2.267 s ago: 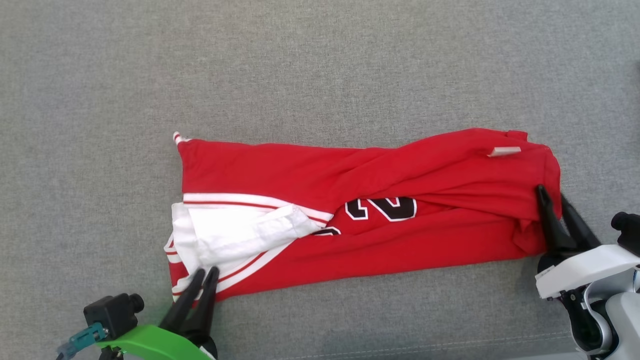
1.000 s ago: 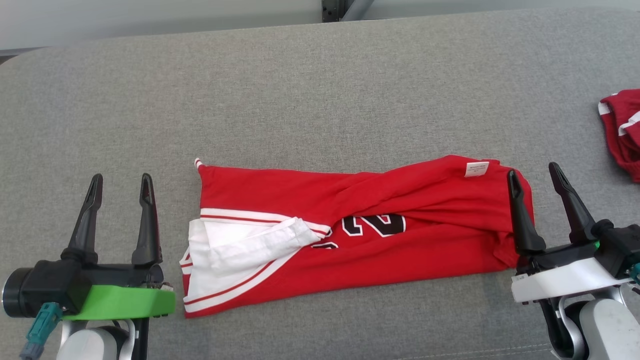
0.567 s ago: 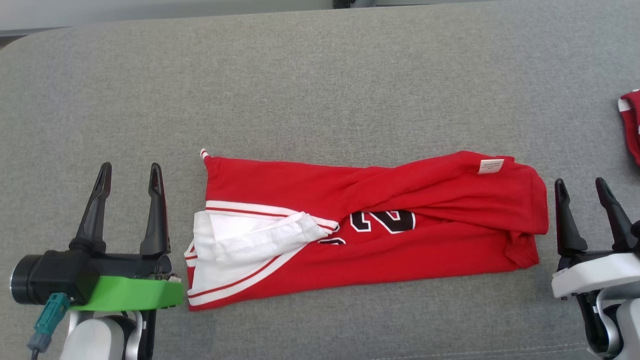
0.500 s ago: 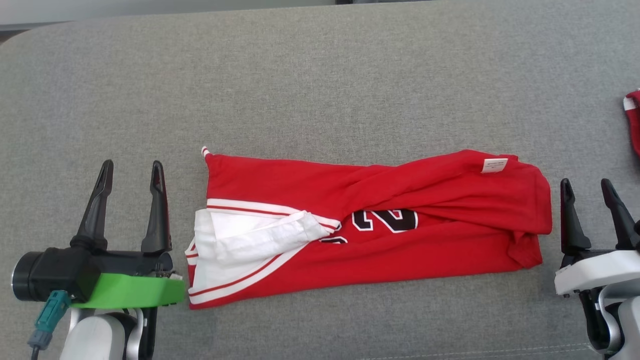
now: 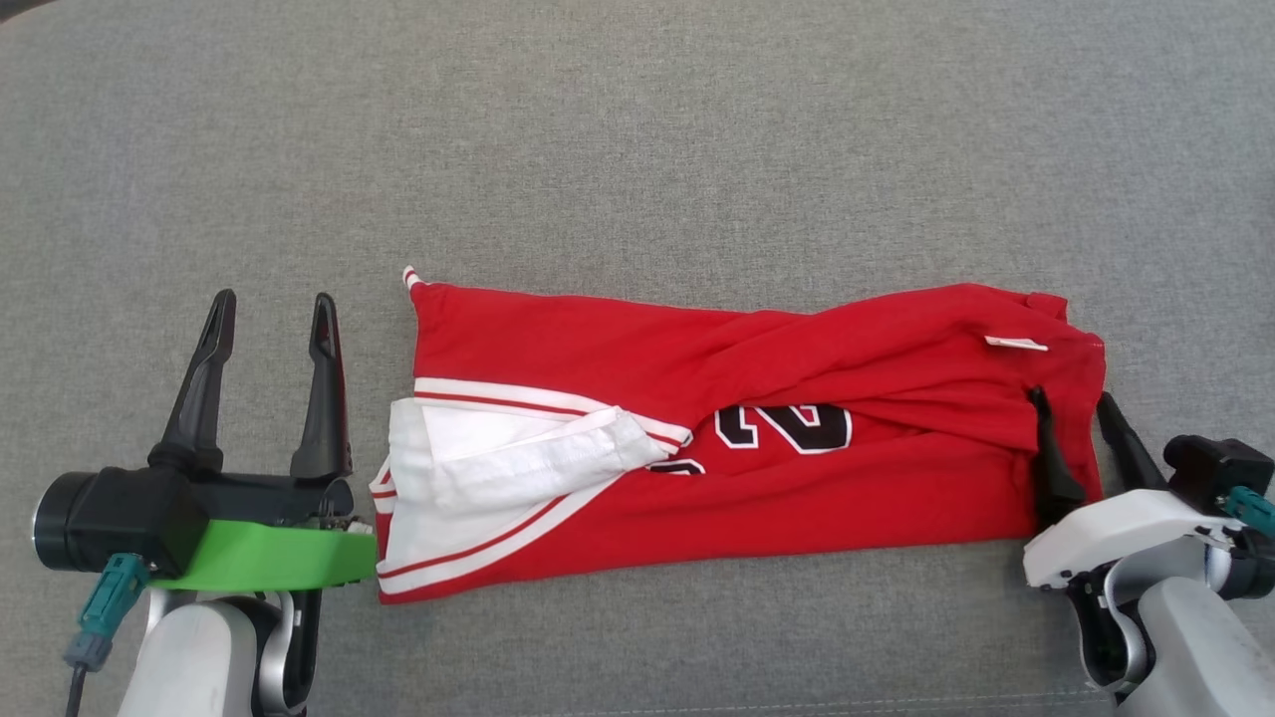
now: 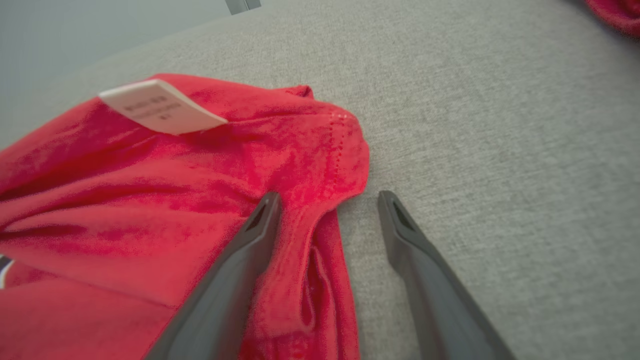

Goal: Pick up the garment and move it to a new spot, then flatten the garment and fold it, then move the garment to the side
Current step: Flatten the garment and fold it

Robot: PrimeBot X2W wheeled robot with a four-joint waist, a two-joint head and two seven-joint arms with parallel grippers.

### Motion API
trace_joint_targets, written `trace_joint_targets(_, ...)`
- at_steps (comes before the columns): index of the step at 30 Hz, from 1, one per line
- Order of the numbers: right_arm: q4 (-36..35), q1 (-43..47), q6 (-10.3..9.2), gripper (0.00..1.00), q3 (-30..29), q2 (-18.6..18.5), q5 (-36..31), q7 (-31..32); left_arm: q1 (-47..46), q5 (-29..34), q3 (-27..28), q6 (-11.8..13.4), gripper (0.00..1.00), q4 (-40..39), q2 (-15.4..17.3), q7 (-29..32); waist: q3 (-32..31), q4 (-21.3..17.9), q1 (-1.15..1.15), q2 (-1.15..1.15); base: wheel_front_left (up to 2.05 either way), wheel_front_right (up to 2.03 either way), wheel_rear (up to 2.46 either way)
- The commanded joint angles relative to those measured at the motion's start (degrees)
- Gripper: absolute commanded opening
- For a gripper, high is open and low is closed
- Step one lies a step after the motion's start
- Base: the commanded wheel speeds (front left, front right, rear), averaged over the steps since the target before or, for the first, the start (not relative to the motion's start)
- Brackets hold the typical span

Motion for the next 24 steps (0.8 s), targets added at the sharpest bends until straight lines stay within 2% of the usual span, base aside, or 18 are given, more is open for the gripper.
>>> trace_joint_targets(1, 2.2, 0.8, 0.13, 1.0, 3.9, 1.6, 1.7, 0.8, -1.0, 0.7, 0.4, -0.3, 1.0, 0.2, -0.3, -0.2, -0.1, 0.0, 0.0, 0.0, 0.0, 0.0, 0.0)
trace_joint_targets(6, 2.6, 2.6, 0.3, 1.0, 9.9, 3.0, 4.4, 1.0, -0.9, 1.1, 1.3, -0.7, 1.0, 0.6, -0.7, -0.1, -0.5, -0.2, 0.0, 0.0, 0.0, 0.0, 0.0)
trace_joint_targets(8, 2.3, 2.8, 0.31, 0.49, 10.6, 3.1, 5.0, 1.1, -0.8, 1.3, 1.6, -0.8, 1.0, 0.6, -0.8, -0.1, -0.6, -0.4, 0.0, 0.0, 0.0, 0.0, 0.0)
trace_joint_targets(9, 2.0, 2.8, 0.31, 0.13, 10.8, 3.2, 5.1, 1.1, -0.6, 1.4, 1.7, -0.9, 1.0, 0.6, -0.8, -0.2, -0.7, -0.6, 0.0, 0.0, 0.0, 0.0, 0.0)
trace_joint_targets(10, 2.0, 2.8, 0.31, 0.13, 10.8, 3.2, 5.1, 1.1, -0.6, 1.4, 1.7, -0.9, 1.0, 0.6, -0.8, -0.2, -0.7, -0.6, 0.0, 0.0, 0.0, 0.0, 0.0)
trace_joint_targets(11, 1.6, 2.7, 0.31, 0.0, 10.6, 3.2, 5.3, 1.1, -0.5, 1.5, 1.9, -0.9, 1.0, 0.6, -0.8, -0.1, -0.8, -0.8, 0.0, 0.0, 0.0, 0.0, 0.0)
trace_joint_targets(15, -1.5, 1.7, -0.01, 0.0, 7.4, 0.8, 4.6, 0.5, -0.1, 1.6, 2.3, -1.1, 1.0, 0.4, -1.0, -0.1, -0.8, -1.5, 0.0, 0.0, 0.0, 0.0, 0.0)
trace_joint_targets(24, -6.4, 4.4, -0.03, 0.0, -3.9, -6.2, 2.1, 0.3, 0.4, 2.3, 3.0, -1.3, 1.0, -0.2, -1.7, -0.1, -0.8, -2.6, 0.0, 0.0, 0.0, 0.0, 0.0)
